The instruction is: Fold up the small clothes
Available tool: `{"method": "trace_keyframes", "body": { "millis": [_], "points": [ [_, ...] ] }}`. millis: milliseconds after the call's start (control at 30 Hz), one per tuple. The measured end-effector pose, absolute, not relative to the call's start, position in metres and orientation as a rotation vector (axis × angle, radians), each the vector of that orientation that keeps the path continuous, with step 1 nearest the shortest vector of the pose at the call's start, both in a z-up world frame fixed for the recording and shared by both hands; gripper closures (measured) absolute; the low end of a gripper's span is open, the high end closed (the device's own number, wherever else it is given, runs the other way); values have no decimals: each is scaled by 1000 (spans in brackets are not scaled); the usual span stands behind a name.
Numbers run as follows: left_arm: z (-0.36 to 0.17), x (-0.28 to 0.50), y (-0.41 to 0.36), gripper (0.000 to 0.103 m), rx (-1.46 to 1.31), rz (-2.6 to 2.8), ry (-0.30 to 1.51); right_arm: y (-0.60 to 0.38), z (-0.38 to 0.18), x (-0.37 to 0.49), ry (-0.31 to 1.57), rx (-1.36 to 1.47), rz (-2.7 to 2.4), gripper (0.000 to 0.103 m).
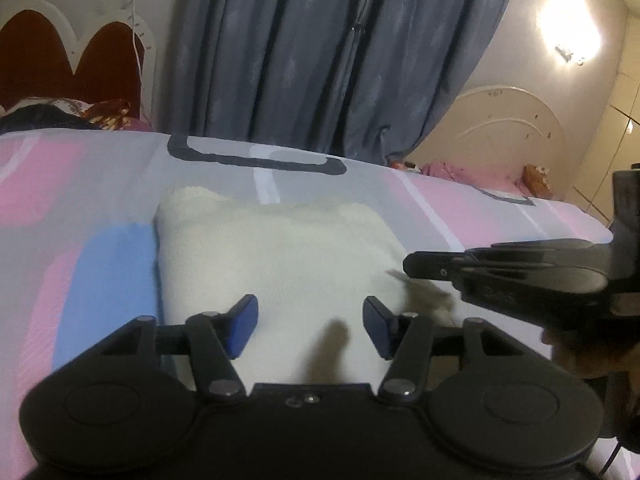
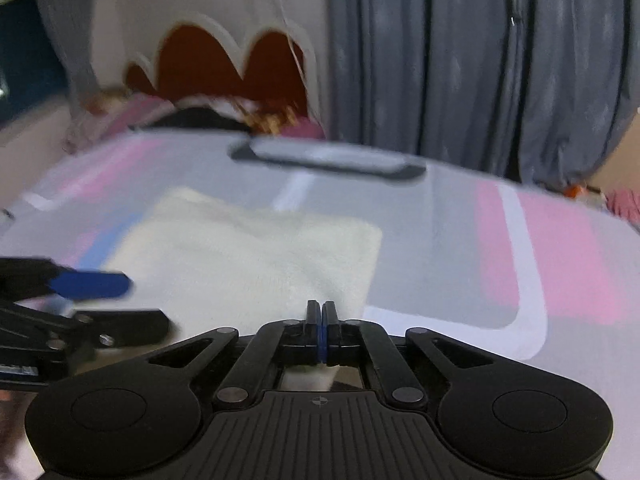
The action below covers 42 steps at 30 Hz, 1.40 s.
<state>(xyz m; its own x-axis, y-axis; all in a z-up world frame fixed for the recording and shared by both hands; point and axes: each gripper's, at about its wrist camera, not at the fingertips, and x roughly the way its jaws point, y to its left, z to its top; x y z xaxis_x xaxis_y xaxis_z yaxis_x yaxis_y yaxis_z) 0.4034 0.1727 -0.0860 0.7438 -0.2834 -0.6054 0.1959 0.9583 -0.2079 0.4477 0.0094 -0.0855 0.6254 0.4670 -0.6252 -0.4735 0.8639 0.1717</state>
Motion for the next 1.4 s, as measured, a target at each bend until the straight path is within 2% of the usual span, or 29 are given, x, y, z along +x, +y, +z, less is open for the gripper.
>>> {"method": "trace_keyframes", "body": {
  "millis": [200,500,1400],
  "points": [
    [-109,357,163,50,-173,-257,734,16,-99,380,770,-105,647,103],
    [-118,310,146,50,-74,-189,715,-5,-111,322,771,-144,597,103],
    [-120,299,133,47,-33,-123,738,-16,-116,314,784,-106,589,103]
  ]
}}
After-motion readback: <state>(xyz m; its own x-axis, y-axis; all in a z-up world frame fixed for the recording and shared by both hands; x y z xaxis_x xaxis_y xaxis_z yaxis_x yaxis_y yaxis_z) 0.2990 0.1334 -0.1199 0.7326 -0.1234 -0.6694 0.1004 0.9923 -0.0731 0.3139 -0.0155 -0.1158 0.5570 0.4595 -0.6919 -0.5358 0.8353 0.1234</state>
